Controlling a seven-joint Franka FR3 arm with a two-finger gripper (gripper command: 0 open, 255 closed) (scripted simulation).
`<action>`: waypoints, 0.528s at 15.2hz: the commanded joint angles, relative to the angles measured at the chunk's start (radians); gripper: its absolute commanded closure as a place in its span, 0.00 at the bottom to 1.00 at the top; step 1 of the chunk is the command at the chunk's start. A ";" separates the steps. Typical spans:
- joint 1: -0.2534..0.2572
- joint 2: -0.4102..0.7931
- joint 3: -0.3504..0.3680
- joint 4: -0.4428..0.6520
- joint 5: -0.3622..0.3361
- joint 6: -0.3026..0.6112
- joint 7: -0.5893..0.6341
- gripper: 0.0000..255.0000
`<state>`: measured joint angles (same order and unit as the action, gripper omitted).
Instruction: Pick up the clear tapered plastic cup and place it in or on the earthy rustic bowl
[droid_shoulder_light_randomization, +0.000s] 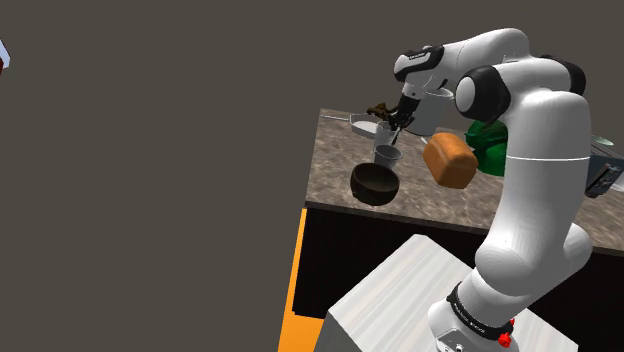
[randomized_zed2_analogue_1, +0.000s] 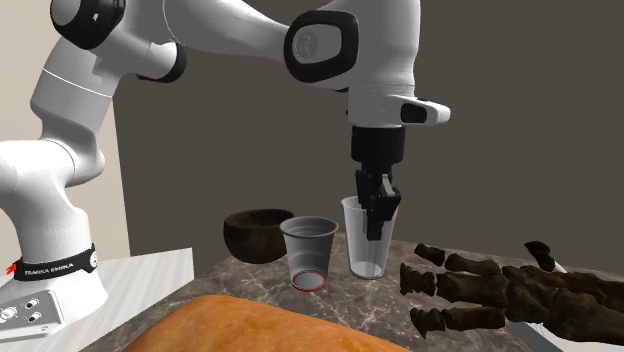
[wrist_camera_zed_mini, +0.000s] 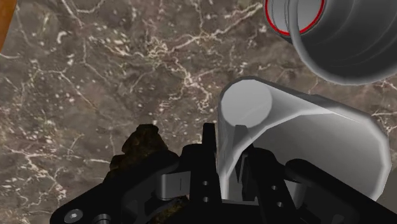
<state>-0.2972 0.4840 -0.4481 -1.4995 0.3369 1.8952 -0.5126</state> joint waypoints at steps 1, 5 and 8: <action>-0.003 -0.006 -0.003 0.022 -0.004 -0.027 0.004 1.00; -0.005 -0.016 -0.006 0.061 -0.012 -0.074 0.014 1.00; -0.008 -0.021 -0.008 0.095 -0.016 -0.111 0.021 1.00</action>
<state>-0.3032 0.4633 -0.4557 -1.4189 0.3216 1.7980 -0.4937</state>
